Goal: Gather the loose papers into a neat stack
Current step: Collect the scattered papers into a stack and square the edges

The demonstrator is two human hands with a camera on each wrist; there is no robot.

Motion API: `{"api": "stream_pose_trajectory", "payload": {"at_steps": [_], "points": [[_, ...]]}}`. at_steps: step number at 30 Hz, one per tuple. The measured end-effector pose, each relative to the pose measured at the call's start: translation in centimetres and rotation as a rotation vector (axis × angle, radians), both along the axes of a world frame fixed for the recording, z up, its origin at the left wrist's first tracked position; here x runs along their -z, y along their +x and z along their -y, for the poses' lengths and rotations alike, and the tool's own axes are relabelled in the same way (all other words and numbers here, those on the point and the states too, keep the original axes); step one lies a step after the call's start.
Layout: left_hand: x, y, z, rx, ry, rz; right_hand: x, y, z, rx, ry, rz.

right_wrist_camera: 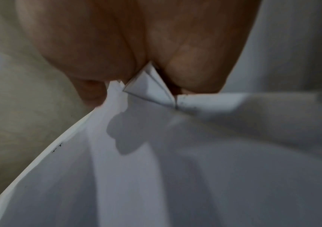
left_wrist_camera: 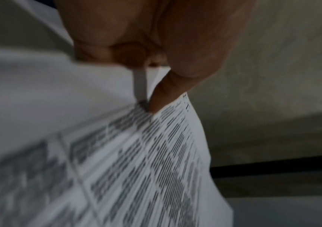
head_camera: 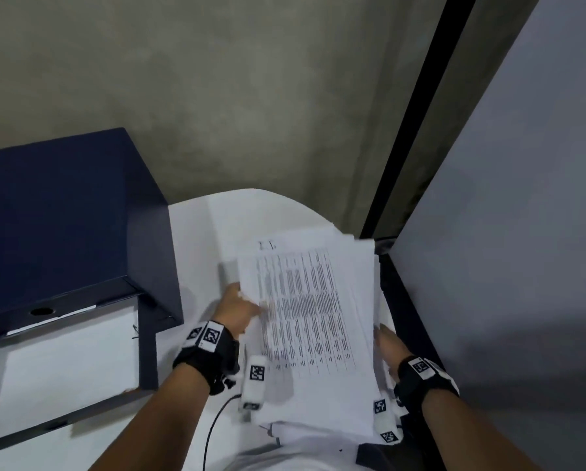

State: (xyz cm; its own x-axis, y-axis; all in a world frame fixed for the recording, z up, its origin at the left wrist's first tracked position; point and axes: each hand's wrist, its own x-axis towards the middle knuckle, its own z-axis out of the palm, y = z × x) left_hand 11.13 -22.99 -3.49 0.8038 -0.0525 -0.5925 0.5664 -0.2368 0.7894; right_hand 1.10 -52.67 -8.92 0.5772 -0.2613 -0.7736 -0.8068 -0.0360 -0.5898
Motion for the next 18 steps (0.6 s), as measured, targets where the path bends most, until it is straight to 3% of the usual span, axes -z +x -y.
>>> {"api": "stream_pose_trajectory", "payload": {"at_steps": [2,5,7,11,18], "points": [[2.4,-1.0,0.0,0.074,0.134,-0.038,-0.4,-0.1,0.0,0.062,0.078,-0.011],[4.6,-1.9,0.0,-0.022,0.217,-0.043,-1.3,-0.2,-0.1,0.141,0.133,0.0],[4.9,-2.3,0.2,-0.051,0.235,-0.059,-0.2,-0.3,0.3,0.1,0.121,0.011],[5.3,-2.9,1.2,0.125,0.275,-0.081,1.6,-0.6,0.8,-0.034,0.045,0.098],[5.5,-4.0,3.5,0.155,0.345,0.004,0.4,-0.8,0.0,-0.131,0.013,0.196]]}}
